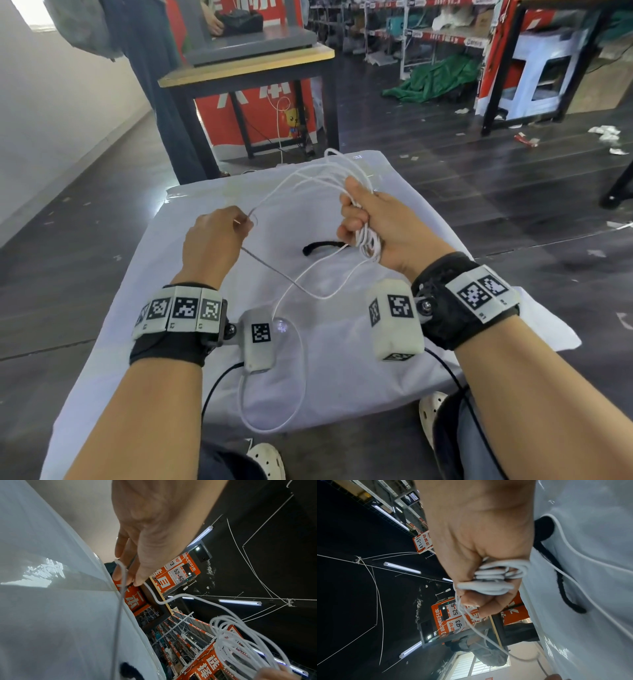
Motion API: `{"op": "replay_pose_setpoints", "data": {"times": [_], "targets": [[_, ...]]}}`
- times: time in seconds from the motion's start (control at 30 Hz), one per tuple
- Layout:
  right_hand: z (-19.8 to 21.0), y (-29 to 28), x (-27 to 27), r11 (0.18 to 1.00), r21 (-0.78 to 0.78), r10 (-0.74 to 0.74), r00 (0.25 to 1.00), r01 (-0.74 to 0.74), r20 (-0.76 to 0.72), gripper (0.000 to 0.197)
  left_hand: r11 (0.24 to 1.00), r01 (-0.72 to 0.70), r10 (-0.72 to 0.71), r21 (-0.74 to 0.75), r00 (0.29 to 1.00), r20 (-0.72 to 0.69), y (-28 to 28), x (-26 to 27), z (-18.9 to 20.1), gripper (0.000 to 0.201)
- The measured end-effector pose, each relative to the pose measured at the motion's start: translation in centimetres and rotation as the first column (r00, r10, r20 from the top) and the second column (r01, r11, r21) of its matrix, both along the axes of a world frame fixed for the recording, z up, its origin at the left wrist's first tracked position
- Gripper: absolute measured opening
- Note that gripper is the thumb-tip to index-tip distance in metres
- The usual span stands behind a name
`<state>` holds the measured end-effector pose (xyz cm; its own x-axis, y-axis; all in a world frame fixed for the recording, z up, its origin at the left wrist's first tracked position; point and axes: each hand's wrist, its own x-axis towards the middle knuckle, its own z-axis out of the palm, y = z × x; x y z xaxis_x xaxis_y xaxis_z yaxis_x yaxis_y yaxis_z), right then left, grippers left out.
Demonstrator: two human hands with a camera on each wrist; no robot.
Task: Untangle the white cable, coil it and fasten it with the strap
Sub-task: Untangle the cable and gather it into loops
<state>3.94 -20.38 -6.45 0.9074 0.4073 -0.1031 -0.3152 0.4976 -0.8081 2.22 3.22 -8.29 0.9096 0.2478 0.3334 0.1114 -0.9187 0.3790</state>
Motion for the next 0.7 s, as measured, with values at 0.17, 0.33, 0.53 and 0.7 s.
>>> {"op": "replay_pose_setpoints", "data": {"times": [0.17, 0.33, 0.53, 0.7], "targets": [[-0.2, -0.7, 0.6, 0.989, 0.061, -0.134, 0.990, 0.136, -0.040, 0.029, 0.997, -0.058, 0.053, -0.044, 0.993, -0.102, 0.1, -0.3, 0.0, 0.019], [-0.4, -0.4, 0.5, 0.988, 0.035, -0.146, 0.988, 0.148, -0.056, 0.029, 0.991, -0.097, 0.063, -0.088, 0.943, -0.326, -0.1, -0.1, -0.6, 0.043], [-0.7, -0.5, 0.5, 0.988, 0.021, -0.151, 0.983, 0.154, -0.101, 0.028, 0.996, -0.019, -0.011, -0.086, 0.944, -0.329, -1.0, -0.3, -0.2, 0.016], [-0.6, -0.1, 0.2, 0.993, -0.062, -0.104, 0.991, 0.098, -0.085, 0.027, 0.971, 0.096, -0.122, -0.221, 0.987, -0.108, -2.8, -0.4, 1.1, 0.019]]}}
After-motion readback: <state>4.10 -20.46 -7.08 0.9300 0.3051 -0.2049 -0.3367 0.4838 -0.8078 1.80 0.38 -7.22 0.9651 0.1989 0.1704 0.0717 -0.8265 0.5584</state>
